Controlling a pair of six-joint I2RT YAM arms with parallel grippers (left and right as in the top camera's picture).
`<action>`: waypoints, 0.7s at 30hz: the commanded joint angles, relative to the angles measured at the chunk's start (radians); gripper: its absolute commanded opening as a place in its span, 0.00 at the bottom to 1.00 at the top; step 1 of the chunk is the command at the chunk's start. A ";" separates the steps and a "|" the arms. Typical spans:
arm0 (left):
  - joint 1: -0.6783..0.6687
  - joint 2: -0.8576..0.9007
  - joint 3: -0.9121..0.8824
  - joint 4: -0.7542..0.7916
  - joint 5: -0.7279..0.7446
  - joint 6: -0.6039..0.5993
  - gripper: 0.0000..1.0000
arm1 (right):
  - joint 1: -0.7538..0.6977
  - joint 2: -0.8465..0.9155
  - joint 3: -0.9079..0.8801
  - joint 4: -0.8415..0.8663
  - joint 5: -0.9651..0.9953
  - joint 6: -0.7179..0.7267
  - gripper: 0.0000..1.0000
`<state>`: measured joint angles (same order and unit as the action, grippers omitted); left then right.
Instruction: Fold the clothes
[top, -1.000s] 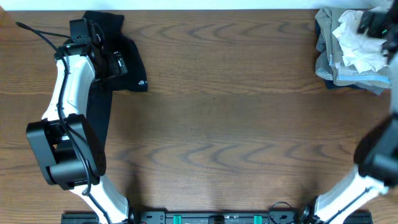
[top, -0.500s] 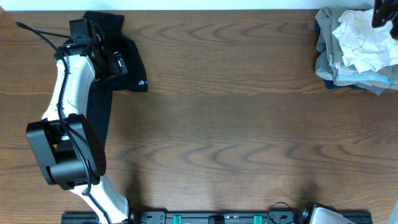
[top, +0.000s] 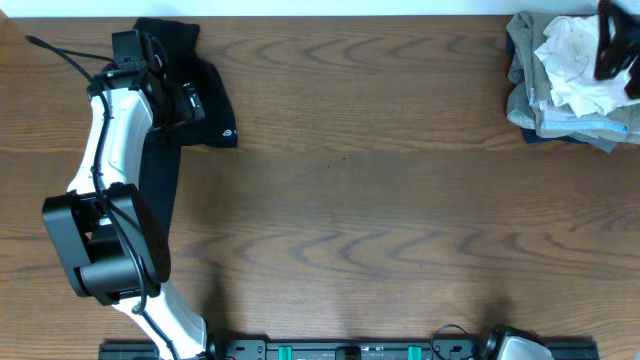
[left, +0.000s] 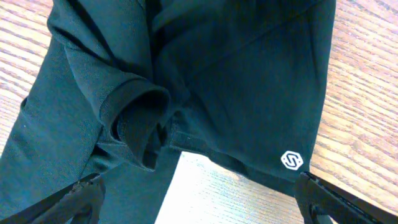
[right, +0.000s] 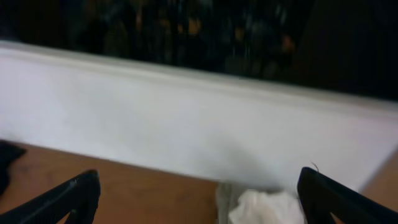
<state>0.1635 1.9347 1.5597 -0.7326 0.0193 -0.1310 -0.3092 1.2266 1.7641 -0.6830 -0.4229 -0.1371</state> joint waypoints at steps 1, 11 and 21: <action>0.003 0.014 -0.010 -0.002 -0.002 -0.005 0.98 | 0.042 -0.085 -0.162 0.032 0.068 0.000 0.99; 0.004 0.014 -0.010 -0.002 -0.002 -0.005 0.98 | 0.223 -0.583 -0.991 0.392 0.237 0.001 0.99; 0.004 0.014 -0.010 -0.002 -0.002 -0.005 0.98 | 0.309 -0.931 -1.564 0.711 0.311 0.002 0.99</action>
<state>0.1635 1.9347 1.5593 -0.7330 0.0196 -0.1310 -0.0189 0.3576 0.2787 0.0082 -0.1459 -0.1383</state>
